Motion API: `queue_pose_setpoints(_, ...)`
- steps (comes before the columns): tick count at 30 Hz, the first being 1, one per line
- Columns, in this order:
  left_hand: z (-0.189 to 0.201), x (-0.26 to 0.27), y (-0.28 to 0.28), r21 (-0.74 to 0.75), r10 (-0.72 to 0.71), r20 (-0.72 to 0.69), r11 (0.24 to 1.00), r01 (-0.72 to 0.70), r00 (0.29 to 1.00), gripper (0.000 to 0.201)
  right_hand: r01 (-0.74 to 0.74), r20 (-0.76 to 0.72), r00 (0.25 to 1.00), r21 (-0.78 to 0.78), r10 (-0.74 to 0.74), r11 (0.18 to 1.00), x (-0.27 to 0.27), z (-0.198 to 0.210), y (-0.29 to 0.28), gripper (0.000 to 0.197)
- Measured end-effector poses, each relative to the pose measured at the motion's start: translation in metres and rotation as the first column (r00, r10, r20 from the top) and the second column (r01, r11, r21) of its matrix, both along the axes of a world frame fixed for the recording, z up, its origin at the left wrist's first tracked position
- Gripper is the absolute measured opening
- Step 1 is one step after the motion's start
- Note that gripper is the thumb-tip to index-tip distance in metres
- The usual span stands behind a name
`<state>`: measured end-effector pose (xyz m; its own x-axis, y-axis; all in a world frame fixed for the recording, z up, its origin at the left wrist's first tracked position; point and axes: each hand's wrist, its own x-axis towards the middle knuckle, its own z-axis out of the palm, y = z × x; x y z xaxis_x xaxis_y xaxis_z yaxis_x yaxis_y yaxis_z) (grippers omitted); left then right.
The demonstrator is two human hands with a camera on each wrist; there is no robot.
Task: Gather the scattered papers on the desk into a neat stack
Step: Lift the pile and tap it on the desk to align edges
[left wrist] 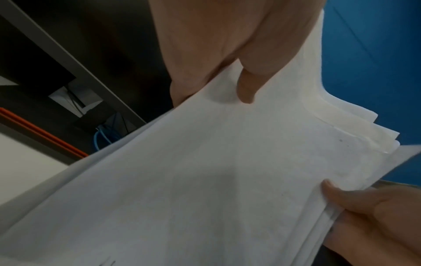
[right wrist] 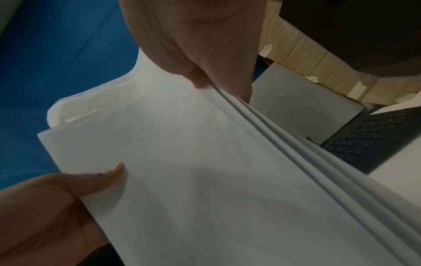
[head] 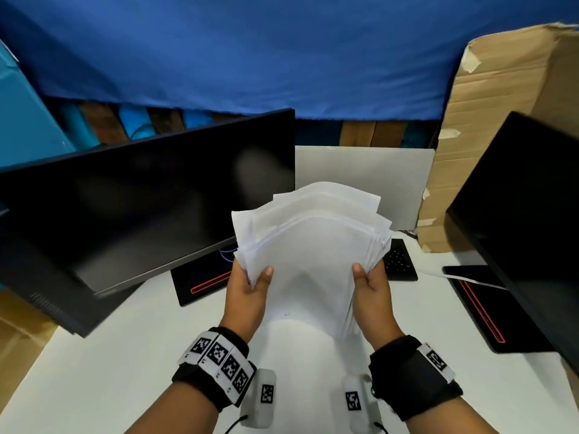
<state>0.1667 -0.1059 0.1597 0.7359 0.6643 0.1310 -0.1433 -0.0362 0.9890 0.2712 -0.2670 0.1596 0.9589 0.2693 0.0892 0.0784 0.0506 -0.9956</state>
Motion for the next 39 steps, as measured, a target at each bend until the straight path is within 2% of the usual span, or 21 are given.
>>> queue_pose_setpoints(5,0.014,-0.001,0.000,-0.016,0.024,0.062,1.000,-0.023,0.998,0.042,0.006,0.096,0.995,0.139,-0.019,0.990,-0.006,0.017,0.002,0.046)
queue_pose_setpoints(9,0.016,-0.003,0.001,-0.018,0.004,0.074,1.000,-0.002,0.997,0.053,0.066,0.205,0.973,0.202,-0.108,0.977,-0.006,0.022,-0.003,0.049)
queue_pose_setpoints(11,0.017,-0.004,0.001,-0.038,0.011,0.075,0.999,-0.009,0.997,0.055,0.102,0.249,0.954,0.249,-0.165,0.963,-0.006,0.026,-0.005,0.054)
queue_pose_setpoints(15,0.014,-0.004,0.002,-0.086,0.002,0.084,0.996,0.006,0.996,0.058,0.121,0.378,0.894,0.313,-0.240,0.942,-0.007,0.038,-0.004,0.048)
queue_pose_setpoints(18,0.014,-0.004,0.003,-0.123,-0.023,0.088,0.992,0.034,0.996,0.060,0.130,0.499,0.838,0.207,-0.219,0.970,-0.012,0.046,-0.003,0.051)
queue_pose_setpoints(21,0.015,-0.004,0.002,-0.130,-0.035,0.102,0.990,0.048,0.994,0.062,0.218,0.624,0.769,-0.052,-0.139,0.975,-0.013,0.050,-0.003,0.054)
queue_pose_setpoints(24,0.017,-0.004,0.001,-0.138,-0.028,0.112,0.989,0.044,0.993,0.059,0.260,0.592,0.798,-0.165,-0.115,0.952,-0.010,0.051,-0.001,0.041)
queue_pose_setpoints(28,0.019,-0.004,0.000,-0.143,-0.025,0.111,0.989,0.041,0.994,0.057,0.296,0.569,0.804,-0.127,-0.175,0.947,-0.013,0.046,-0.002,0.035)
queue_pose_setpoints(32,0.018,-0.001,0.000,-0.136,-0.012,0.078,0.991,0.023,0.997,0.059,0.273,0.581,0.801,-0.145,-0.142,0.951,-0.015,0.041,-0.001,0.029)
queue_pose_setpoints(34,0.018,0.001,0.002,-0.122,0.002,0.053,0.993,0.004,0.999,0.060,0.261,0.597,0.792,-0.139,-0.129,0.955,-0.015,0.039,-0.001,0.033)
queue_pose_setpoints(36,0.018,0.002,0.004,-0.108,0.002,0.041,0.994,0.002,0.999,0.054,0.224,0.607,0.786,-0.108,-0.114,0.969,-0.016,0.039,-0.002,0.046)
queue_pose_setpoints(37,0.018,0.003,0.004,-0.094,0.002,0.037,0.996,0.002,0.999,0.050,0.198,0.584,0.802,-0.068,-0.122,0.978,-0.016,0.038,-0.003,0.057)
queue_pose_setpoints(39,0.021,0.002,0.005,-0.064,0.005,0.030,0.998,-0.003,1.000,0.046,0.161,0.437,0.883,0.055,-0.169,0.985,-0.014,0.036,-0.005,0.071)
